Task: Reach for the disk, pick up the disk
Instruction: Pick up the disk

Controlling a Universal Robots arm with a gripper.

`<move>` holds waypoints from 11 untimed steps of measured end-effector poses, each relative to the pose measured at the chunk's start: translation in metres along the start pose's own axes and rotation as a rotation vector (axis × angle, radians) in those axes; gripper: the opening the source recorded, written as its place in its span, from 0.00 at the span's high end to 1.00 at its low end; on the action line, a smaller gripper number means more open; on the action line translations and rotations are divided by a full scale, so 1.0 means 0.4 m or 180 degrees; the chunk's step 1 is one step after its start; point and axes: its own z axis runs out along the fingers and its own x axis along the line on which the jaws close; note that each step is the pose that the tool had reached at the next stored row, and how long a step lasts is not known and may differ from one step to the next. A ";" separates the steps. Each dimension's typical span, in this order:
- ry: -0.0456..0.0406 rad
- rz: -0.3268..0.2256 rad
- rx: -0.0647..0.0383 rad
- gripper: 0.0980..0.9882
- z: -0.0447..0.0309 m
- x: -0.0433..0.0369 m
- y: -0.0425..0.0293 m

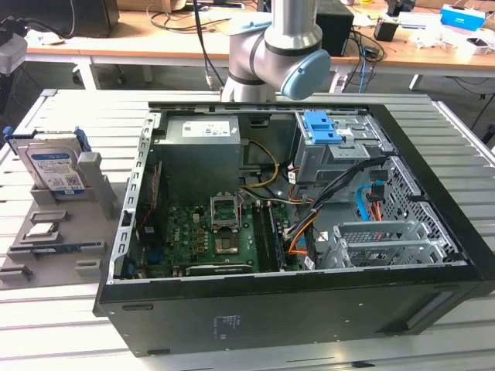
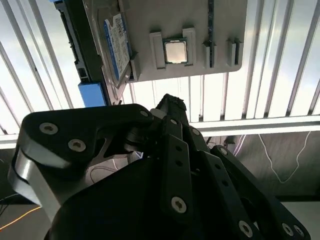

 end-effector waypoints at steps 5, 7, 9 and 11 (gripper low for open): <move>0.0008 -0.0213 0.0000 0.99 0.000 0.000 0.000; 0.0011 -0.0291 0.0000 0.99 0.000 0.000 0.000; 0.0013 -0.0345 0.0000 0.99 0.000 0.000 0.000; 0.0016 -0.0419 0.0000 0.99 0.000 0.000 0.000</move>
